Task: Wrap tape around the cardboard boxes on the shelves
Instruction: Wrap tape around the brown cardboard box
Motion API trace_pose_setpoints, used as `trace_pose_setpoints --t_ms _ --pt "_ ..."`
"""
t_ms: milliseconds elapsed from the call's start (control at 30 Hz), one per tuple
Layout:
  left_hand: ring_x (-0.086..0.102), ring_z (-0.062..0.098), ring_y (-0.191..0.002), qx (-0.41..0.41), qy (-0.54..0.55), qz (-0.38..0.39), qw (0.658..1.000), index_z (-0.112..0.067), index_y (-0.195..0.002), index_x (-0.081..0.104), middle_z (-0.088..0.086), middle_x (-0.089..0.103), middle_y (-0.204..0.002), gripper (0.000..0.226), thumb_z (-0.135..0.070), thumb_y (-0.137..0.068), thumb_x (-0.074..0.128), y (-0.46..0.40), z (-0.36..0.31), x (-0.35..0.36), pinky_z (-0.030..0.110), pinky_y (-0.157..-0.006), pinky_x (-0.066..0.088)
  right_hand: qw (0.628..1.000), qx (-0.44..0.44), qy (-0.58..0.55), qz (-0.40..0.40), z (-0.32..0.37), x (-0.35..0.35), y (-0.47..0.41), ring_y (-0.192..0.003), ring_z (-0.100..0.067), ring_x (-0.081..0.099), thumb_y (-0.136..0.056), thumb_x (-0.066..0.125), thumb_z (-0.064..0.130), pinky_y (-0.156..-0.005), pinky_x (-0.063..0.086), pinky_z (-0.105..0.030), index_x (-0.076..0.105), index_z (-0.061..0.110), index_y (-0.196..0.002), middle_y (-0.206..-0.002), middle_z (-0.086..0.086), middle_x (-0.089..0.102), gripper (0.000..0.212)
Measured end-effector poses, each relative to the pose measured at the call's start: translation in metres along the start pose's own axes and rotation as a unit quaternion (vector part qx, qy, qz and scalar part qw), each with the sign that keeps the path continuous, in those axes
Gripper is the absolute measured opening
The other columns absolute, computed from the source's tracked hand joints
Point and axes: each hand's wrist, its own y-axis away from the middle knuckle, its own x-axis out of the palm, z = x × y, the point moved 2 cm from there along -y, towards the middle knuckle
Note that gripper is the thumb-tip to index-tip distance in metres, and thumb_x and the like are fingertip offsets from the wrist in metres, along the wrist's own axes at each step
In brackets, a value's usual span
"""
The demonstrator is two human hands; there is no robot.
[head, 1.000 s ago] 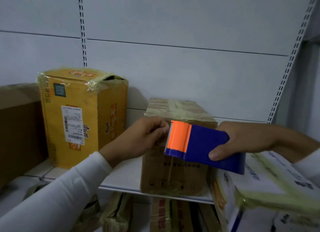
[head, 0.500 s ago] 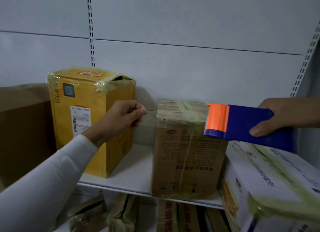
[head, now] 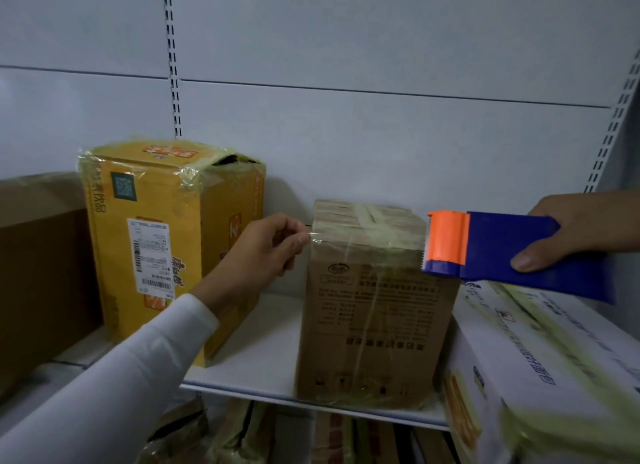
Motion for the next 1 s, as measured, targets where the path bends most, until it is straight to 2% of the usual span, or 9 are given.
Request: trace_pose_setpoints --t_ms 100,233,333,467,667,767,867,933,1000 --pt "0.059 0.017 -0.061 -0.005 0.003 -0.039 0.999 -0.012 -0.109 0.057 0.008 0.062 -0.081 0.016 -0.019 -0.094 0.056 0.000 0.008 0.007 0.029 -0.054 0.050 1.000 -0.005 -0.005 0.002 -0.002 0.006 -0.009 -0.087 -0.037 0.072 -0.056 0.082 0.053 -0.079 0.058 -0.040 0.075 0.008 -0.094 -0.096 -0.015 0.076 0.060" --pt "0.061 0.012 -0.079 -0.058 -0.049 -0.111 0.991 -0.028 -0.136 0.036 -0.003 0.057 -0.097 0.058 -0.031 -0.087 0.066 -0.003 0.023 0.002 0.025 -0.065 0.054 1.000 -0.009 -0.005 -0.012 -0.007 0.012 -0.018 -0.087 -0.038 0.072 -0.056 0.082 0.053 -0.080 0.056 -0.042 0.074 0.003 -0.095 -0.094 -0.017 0.076 0.064" --pt "0.056 0.001 -0.073 0.054 -0.090 -0.192 0.976 -0.024 -0.117 0.054 -0.008 0.057 -0.083 0.029 -0.024 -0.089 0.063 0.000 0.011 0.001 0.012 -0.062 0.046 1.000 -0.016 -0.009 -0.013 -0.012 0.011 -0.021 -0.087 -0.038 0.072 -0.058 0.082 0.053 -0.080 0.057 -0.042 0.073 0.003 -0.097 -0.095 -0.016 0.075 0.065" --pt "0.055 0.005 -0.074 0.190 -0.197 -0.067 0.960 -0.018 -0.105 0.068 -0.018 0.051 -0.085 0.023 -0.030 -0.086 0.063 -0.008 0.005 0.015 0.012 -0.065 0.046 1.000 -0.022 -0.014 -0.016 -0.013 0.010 -0.023 -0.085 -0.037 0.072 -0.056 0.082 0.052 -0.077 0.057 -0.040 0.073 0.003 -0.096 -0.093 -0.016 0.076 0.064" --pt "0.058 0.008 -0.080 0.134 -0.162 -0.046 0.977 -0.011 -0.112 0.068 -0.010 0.054 -0.090 0.036 -0.036 -0.086 0.062 -0.015 0.023 0.016 0.019 -0.069 0.055 0.999 -0.041 -0.012 -0.007 -0.011 0.013 -0.025 -0.089 -0.039 0.071 -0.061 0.079 0.053 -0.080 0.056 -0.042 0.069 0.001 -0.100 -0.097 -0.016 0.075 0.066" --pt "0.053 0.010 -0.085 0.208 -0.315 -0.038 0.925 -0.015 -0.120 0.064 -0.003 0.054 -0.100 0.050 -0.051 -0.087 0.052 -0.020 0.012 0.007 0.024 -0.071 0.052 0.999 -0.046 -0.016 -0.011 -0.009 0.013 -0.026 -0.088 -0.040 0.071 -0.060 0.079 0.054 -0.078 0.055 -0.041 0.070 0.002 -0.097 -0.096 -0.016 0.075 0.064" --pt "0.051 0.018 -0.112 0.269 -0.396 0.019 0.878 -0.016 -0.137 0.050 0.005 0.055 -0.128 0.070 -0.065 -0.087 0.041 -0.032 -0.013 0.017 0.028 -0.093 0.040 0.998 -0.054 -0.017 -0.011 -0.007 0.014 -0.025 -0.089 -0.040 0.070 -0.059 0.079 0.054 -0.080 0.054 -0.042 0.070 0.002 -0.098 -0.096 -0.016 0.075 0.065" --pt "0.047 0.022 -0.126 0.261 -0.415 0.099 0.866 -0.018 -0.142 0.044 0.005 0.050 -0.140 0.077 -0.069 -0.085 0.034 -0.045 -0.022 0.035 0.029 -0.102 0.033 0.998 -0.054 -0.014 -0.006 -0.006 0.014 -0.024 -0.089 -0.039 0.070 -0.060 0.077 0.055 -0.081 0.054 -0.043 0.069 0.002 -0.099 -0.096 -0.015 0.075 0.067" --pt "0.045 0.021 -0.130 0.231 -0.439 0.152 0.855 -0.024 -0.142 0.043 -0.001 0.046 -0.145 0.078 -0.072 -0.083 0.024 -0.055 -0.018 0.049 0.031 -0.103 0.038 0.998 -0.055 -0.016 -0.008 -0.006 0.015 -0.024 -0.089 -0.040 0.070 -0.059 0.077 0.055 -0.082 0.054 -0.044 0.069 0.001 -0.098 -0.095 -0.016 0.075 0.067"
